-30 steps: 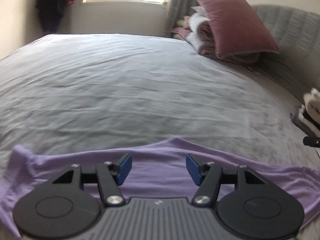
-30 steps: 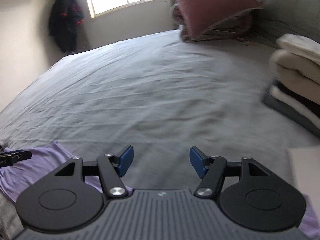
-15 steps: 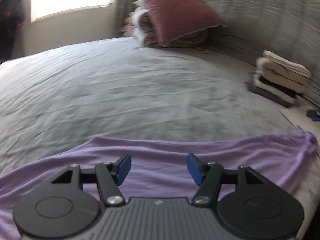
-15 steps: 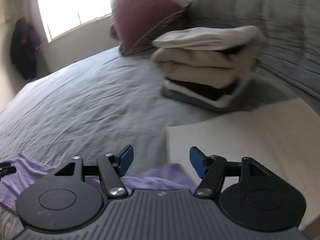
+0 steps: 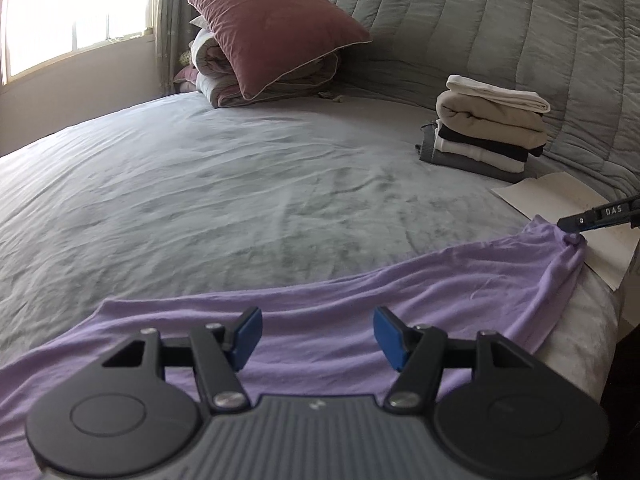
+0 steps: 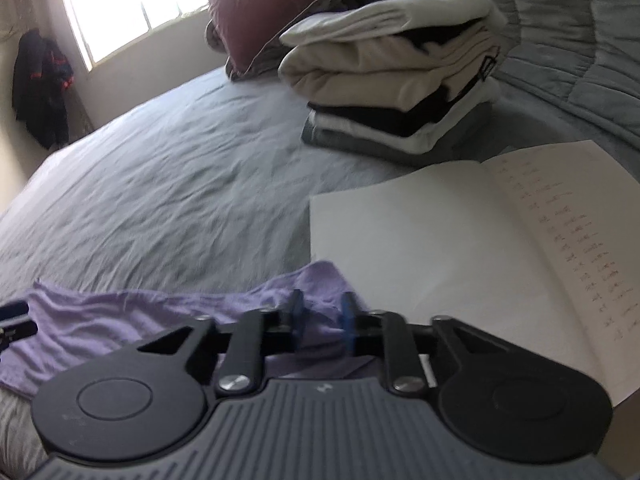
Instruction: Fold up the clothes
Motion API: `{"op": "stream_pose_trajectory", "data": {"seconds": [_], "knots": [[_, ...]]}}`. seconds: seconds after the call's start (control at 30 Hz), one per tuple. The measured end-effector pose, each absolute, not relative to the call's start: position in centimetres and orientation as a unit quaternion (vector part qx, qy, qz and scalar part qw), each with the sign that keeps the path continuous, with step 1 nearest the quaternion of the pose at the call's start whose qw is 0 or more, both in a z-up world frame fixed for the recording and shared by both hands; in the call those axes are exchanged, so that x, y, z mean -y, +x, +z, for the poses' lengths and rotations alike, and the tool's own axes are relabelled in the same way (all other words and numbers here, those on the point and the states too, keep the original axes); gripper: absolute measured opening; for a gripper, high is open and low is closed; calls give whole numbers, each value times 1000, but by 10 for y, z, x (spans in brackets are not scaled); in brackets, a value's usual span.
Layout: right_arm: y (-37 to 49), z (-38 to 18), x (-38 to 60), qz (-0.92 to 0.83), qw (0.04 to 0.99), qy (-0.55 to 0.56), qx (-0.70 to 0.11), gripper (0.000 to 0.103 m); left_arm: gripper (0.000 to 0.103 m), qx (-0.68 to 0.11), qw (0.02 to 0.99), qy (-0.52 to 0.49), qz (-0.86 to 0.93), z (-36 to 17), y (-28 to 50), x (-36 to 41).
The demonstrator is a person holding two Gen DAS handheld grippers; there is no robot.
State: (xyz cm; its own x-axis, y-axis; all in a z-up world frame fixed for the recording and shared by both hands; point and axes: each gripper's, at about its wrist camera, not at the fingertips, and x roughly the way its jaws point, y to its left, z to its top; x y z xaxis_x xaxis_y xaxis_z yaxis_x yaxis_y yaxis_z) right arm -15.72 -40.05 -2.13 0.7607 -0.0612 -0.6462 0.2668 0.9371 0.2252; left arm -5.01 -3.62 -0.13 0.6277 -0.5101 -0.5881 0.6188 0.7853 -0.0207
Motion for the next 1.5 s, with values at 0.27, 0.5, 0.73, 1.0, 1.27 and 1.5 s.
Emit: {"op": "stream_pose_trajectory", "data": {"seconds": [0.27, 0.5, 0.73, 1.0, 1.27, 1.5], "knots": [[-147, -4, 397, -96, 939, 115, -309, 3, 63, -292, 894, 93, -327, 0, -54, 38], [-117, -16, 397, -111, 933, 88, -330, 4, 63, -288, 889, 102, -340, -1, -60, 43], [-134, -14, 400, -119, 930, 118, -326, 25, 63, -270, 884, 105, -367, 6, -68, 43], [-169, -6, 395, -101, 932, 132, -323, 40, 59, -275, 883, 111, -365, 6, -68, 43], [-176, -10, 347, 10, 937, 84, -338, 37, 44, -274, 849, 100, -442, 5, -82, 46], [-171, -19, 310, 93, 927, -17, -362, 37, 40, -262, 805, 97, -523, 3, -107, 61]]}}
